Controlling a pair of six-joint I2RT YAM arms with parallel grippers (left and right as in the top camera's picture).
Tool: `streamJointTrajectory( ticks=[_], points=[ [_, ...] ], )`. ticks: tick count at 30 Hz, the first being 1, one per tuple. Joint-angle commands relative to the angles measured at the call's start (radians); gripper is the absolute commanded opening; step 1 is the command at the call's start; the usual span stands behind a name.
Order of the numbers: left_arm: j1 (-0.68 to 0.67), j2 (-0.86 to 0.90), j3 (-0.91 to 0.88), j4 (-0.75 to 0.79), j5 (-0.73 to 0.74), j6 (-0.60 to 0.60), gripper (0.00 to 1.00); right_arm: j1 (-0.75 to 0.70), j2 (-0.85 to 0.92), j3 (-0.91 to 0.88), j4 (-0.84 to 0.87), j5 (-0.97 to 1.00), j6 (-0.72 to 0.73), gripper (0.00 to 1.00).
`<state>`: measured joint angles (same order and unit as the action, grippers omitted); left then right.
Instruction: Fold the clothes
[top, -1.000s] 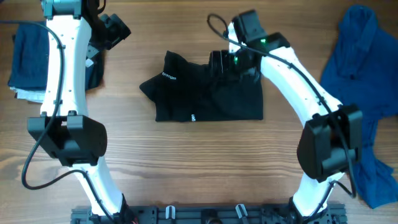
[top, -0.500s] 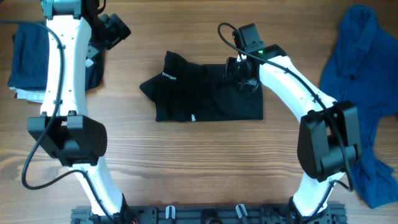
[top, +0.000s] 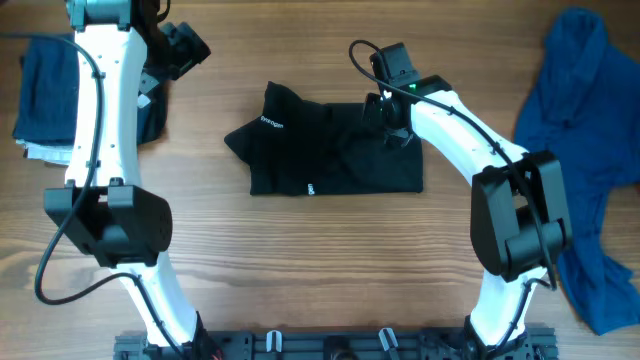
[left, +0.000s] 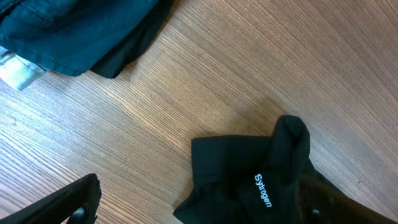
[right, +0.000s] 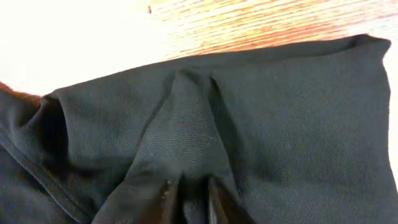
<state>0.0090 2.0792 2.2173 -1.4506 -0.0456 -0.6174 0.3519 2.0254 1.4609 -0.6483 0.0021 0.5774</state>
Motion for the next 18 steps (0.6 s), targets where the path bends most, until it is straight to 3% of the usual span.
streamJointTrajectory(
  ticks=[1,5,11,12,13,14,16,18],
  points=[
    [0.010,-0.018,0.014,0.000,0.007,0.012,1.00,-0.003,0.015,-0.010,0.005,0.021,0.001,0.04],
    [0.010,-0.018,0.014,0.001,0.003,0.012,1.00,-0.002,0.015,-0.010,0.076,-0.006,-0.014,0.04],
    [0.010,-0.018,0.014,0.015,0.004,0.012,1.00,0.004,0.015,-0.010,0.379,-0.146,-0.023,0.04],
    [0.010,-0.018,0.014,0.017,0.003,0.012,1.00,0.006,0.015,-0.010,0.402,-0.146,-0.013,0.12],
    [0.010,-0.018,0.014,0.017,0.003,0.012,1.00,0.009,0.015,-0.010,0.413,-0.146,0.001,0.49],
    [0.010,-0.018,0.014,0.017,0.003,0.012,1.00,0.011,0.015,-0.010,0.414,-0.146,0.000,0.72],
    [0.010,-0.018,0.014,0.018,0.003,0.012,1.00,0.011,0.015,-0.009,0.400,-0.158,-0.003,0.90],
    [0.010,-0.018,0.014,0.019,0.004,0.012,1.00,0.008,0.013,-0.009,0.385,-0.223,-0.035,0.96]
  ],
)
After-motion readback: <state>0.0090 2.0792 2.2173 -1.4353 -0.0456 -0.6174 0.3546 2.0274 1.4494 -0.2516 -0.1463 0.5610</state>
